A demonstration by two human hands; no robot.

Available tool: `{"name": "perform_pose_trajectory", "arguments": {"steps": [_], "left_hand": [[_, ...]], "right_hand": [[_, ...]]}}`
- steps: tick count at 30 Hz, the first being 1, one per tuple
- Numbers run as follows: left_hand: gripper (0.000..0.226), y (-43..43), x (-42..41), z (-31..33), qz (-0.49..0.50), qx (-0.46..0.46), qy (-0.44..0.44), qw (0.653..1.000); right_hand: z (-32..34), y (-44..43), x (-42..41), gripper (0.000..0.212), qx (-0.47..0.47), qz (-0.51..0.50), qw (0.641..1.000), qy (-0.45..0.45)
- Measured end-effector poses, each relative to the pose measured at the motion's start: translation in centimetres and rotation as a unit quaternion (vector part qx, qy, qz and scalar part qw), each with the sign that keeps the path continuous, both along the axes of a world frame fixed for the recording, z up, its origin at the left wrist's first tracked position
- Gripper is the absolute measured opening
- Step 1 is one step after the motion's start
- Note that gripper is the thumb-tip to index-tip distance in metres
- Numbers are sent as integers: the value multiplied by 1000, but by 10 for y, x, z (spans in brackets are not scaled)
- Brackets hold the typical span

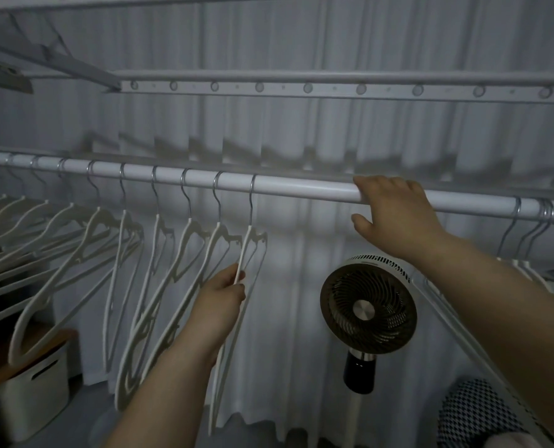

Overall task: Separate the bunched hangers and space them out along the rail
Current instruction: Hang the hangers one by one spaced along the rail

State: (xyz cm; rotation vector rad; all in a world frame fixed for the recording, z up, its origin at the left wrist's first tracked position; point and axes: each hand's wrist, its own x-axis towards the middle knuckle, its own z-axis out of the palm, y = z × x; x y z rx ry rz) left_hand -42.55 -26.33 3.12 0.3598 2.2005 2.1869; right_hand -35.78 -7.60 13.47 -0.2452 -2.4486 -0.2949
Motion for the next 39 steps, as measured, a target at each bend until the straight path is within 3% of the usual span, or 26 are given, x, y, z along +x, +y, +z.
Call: {"name": "perform_pose_trajectory", "arguments": {"steps": [15, 22, 25, 29, 33, 39], "left_hand": [[53, -2, 11, 0, -6, -1, 34, 999], [44, -11, 40, 11, 86, -92, 183, 975], [34, -9, 59, 18, 94, -90, 228, 965], [24, 18, 93, 27, 43, -40, 237, 970], [25, 69, 121, 22, -50, 0, 181, 982], [29, 153, 169, 4, -177, 42, 80, 980]], "right_hand": [[1, 9, 5, 67, -32, 33, 999, -3], [2, 22, 18, 61, -16, 60, 998, 4], [5, 31, 28, 59, -7, 62, 998, 14], [11, 58, 52, 62, 3, 67, 997, 37], [22, 99, 80, 65, -24, 40, 996, 81], [21, 147, 106, 62, -98, 37, 994, 26]]}}
